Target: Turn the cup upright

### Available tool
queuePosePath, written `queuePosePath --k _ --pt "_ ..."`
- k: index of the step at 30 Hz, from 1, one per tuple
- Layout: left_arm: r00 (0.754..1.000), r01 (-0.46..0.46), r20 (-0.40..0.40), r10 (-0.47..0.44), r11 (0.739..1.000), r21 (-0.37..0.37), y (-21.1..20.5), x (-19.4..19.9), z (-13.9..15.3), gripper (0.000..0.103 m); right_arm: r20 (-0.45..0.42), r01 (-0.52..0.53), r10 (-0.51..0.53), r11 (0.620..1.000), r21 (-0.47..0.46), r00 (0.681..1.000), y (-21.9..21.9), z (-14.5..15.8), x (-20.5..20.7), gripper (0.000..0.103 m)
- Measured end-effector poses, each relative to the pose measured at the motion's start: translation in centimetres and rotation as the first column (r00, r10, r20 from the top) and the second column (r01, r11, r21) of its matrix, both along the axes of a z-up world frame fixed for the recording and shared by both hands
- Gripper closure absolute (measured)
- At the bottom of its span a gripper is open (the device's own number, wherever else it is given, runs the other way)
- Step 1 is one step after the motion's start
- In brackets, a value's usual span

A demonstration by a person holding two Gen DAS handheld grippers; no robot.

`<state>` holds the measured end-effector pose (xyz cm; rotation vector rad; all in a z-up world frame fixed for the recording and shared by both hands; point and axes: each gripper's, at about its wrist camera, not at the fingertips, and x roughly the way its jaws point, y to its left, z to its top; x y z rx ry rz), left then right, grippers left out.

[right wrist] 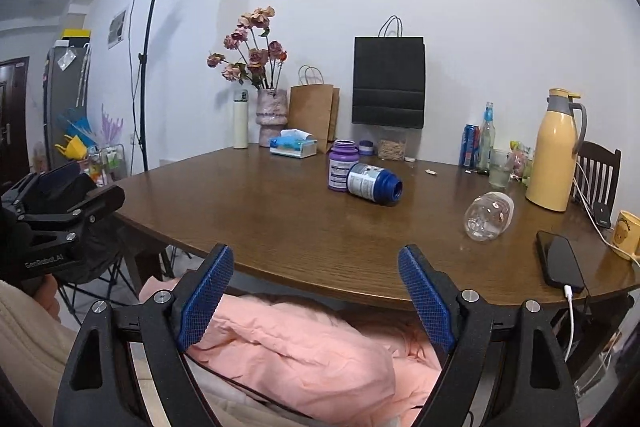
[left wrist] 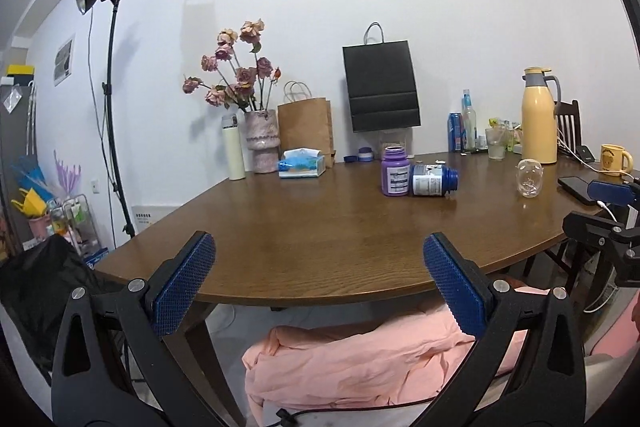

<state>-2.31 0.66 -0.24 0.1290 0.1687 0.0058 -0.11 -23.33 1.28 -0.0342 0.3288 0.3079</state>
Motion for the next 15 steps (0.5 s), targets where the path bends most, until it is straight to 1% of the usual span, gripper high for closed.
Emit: queuePosePath --k 4,15 --pt "1.000 0.002 0.009 -0.002 1.000 0.004 -0.07 -0.06 0.09 0.000 -0.007 0.013 -0.013 1.000 0.016 1.000 -0.58 0.00 0.11 0.014" --pt "1.000 -0.004 0.023 0.004 1.000 0.004 0.01 -0.22 0.16 0.000 -0.006 0.012 -0.012 1.000 0.018 1.000 -1.08 0.26 0.37 0.014"
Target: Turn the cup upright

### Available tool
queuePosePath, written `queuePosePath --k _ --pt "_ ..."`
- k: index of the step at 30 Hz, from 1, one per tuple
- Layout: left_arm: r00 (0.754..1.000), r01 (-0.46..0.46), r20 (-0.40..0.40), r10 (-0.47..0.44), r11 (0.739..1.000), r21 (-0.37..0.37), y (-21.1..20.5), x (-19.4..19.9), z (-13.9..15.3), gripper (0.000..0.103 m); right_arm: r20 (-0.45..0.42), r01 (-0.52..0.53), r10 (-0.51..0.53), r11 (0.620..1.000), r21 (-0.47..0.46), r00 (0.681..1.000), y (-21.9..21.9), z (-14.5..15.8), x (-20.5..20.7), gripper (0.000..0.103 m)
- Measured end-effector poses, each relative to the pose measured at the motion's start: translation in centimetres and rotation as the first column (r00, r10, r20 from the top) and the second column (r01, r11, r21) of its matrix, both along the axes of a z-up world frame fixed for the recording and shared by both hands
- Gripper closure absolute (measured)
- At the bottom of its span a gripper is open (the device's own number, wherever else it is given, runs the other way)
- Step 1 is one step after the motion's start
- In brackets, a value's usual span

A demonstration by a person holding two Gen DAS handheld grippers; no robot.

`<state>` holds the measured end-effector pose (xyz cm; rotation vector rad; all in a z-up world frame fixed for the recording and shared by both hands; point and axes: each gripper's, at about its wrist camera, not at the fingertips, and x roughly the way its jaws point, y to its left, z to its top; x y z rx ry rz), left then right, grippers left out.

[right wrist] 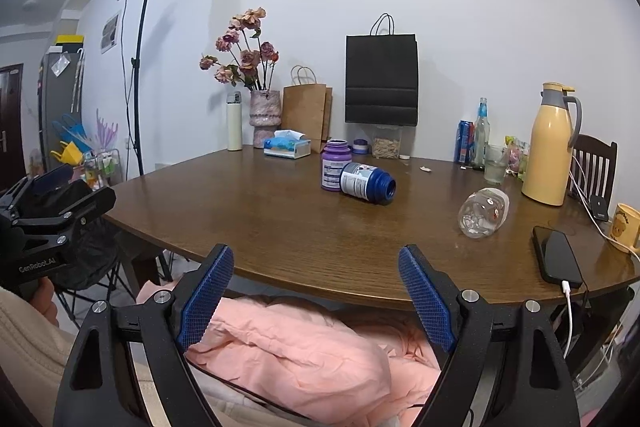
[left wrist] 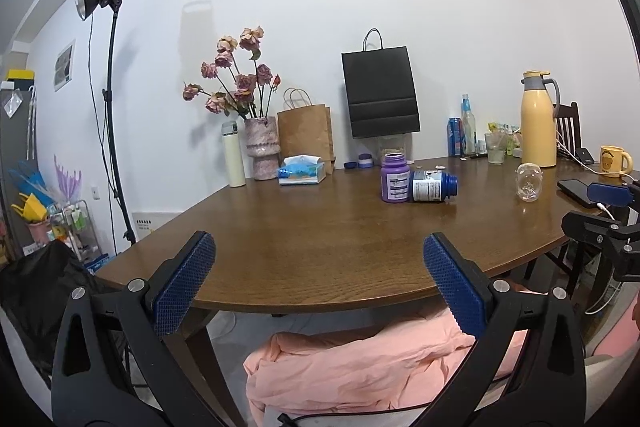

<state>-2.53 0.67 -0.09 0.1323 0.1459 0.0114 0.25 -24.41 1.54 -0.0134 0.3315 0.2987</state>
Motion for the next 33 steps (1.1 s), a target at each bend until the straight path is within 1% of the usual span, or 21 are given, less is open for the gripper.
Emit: queuePosePath --k 7,33 --pt "1.000 -0.005 0.013 0.005 1.000 0.003 0.29 -0.06 0.20 0.000 -0.004 0.002 -0.002 1.000 0.000 1.000 -0.02 -0.03 0.08 0.014" --pt "1.000 0.000 0.011 0.000 1.000 0.004 0.35 -0.18 0.21 0.000 -0.032 -0.010 0.010 1.000 -0.005 0.999 0.23 -0.77 0.75 0.014"
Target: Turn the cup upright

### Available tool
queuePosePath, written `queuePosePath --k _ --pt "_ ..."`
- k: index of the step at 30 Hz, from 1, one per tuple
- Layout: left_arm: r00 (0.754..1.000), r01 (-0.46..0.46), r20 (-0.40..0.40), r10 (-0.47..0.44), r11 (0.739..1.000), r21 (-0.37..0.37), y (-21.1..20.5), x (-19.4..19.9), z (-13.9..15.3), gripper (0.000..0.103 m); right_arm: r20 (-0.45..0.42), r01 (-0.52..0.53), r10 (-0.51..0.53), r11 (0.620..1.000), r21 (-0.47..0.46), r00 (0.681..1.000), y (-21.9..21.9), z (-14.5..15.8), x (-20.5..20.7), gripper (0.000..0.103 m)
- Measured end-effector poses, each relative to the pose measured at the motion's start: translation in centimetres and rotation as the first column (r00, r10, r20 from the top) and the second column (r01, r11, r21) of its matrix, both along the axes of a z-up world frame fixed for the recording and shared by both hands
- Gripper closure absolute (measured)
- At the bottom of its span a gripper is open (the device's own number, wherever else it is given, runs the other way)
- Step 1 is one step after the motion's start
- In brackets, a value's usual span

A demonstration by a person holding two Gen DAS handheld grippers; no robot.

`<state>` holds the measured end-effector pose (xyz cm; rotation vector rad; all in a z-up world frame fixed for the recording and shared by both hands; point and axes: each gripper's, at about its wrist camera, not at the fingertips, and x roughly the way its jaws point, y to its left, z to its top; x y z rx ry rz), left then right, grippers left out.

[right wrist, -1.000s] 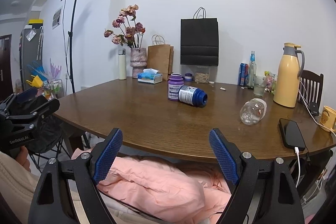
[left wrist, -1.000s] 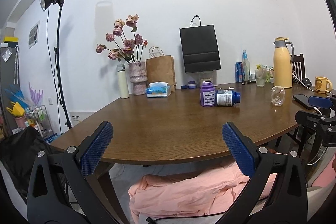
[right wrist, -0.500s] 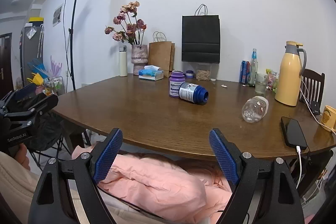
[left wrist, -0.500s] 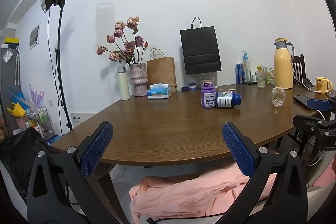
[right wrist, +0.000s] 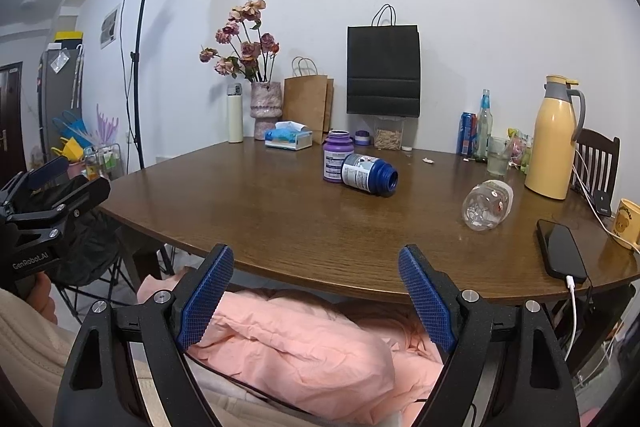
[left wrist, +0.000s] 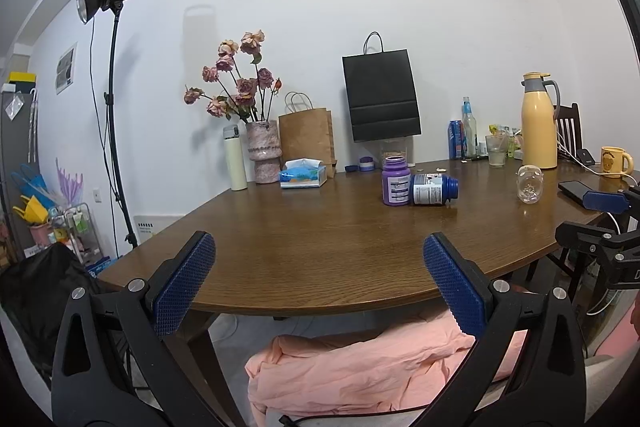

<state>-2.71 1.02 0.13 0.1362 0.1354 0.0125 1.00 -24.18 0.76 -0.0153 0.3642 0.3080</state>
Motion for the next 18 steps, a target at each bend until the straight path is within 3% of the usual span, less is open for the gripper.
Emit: queuePosePath --k 18 --pt "1.000 0.001 0.000 -0.001 1.000 0.000 -0.07 -0.02 -0.01 0.000 -0.006 0.002 -0.002 1.000 0.003 1.000 -0.01 -0.04 -0.30 0.014"
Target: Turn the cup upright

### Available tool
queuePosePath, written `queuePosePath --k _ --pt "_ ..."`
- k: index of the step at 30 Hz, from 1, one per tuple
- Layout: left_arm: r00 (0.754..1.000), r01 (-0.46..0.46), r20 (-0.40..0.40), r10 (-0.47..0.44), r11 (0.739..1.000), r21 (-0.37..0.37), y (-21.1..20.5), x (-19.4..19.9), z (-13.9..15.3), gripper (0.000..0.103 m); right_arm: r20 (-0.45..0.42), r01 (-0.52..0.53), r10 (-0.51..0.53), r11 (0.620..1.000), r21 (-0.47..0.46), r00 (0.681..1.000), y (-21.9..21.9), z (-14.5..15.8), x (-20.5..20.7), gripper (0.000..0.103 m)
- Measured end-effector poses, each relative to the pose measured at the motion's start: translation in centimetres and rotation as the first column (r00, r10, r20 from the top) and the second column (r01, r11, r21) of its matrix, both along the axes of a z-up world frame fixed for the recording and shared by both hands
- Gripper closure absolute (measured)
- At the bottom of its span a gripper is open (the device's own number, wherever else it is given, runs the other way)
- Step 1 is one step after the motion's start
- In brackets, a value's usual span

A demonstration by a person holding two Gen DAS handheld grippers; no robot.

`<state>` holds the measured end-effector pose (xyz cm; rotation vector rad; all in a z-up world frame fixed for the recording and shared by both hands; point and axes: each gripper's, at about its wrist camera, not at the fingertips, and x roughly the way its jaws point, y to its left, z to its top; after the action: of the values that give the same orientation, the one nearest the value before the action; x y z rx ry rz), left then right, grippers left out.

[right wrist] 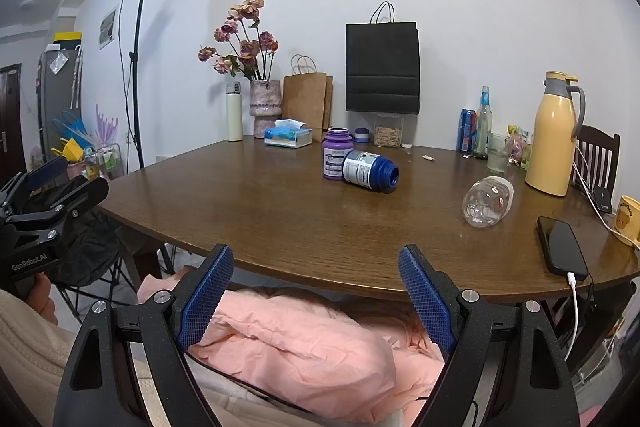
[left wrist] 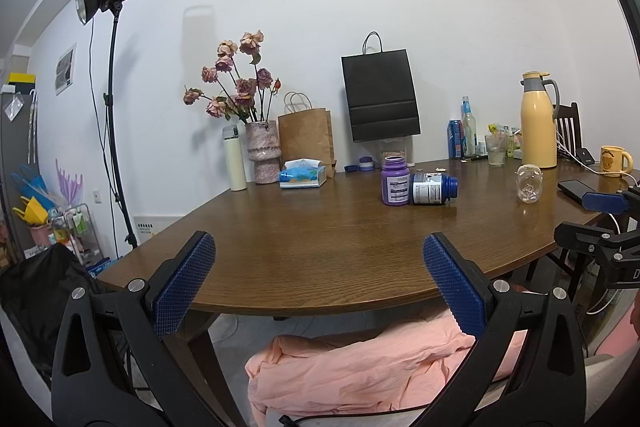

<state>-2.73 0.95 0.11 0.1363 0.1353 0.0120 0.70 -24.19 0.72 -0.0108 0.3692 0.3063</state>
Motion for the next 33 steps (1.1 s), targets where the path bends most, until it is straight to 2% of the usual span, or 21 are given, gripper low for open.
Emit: queuePosePath --k 33 --pt "1.000 -0.003 -0.003 0.003 1.000 -0.002 -0.01 0.12 0.10 0.000 -0.019 0.004 -0.004 1.000 0.004 1.000 -0.03 -0.35 0.23 0.014"
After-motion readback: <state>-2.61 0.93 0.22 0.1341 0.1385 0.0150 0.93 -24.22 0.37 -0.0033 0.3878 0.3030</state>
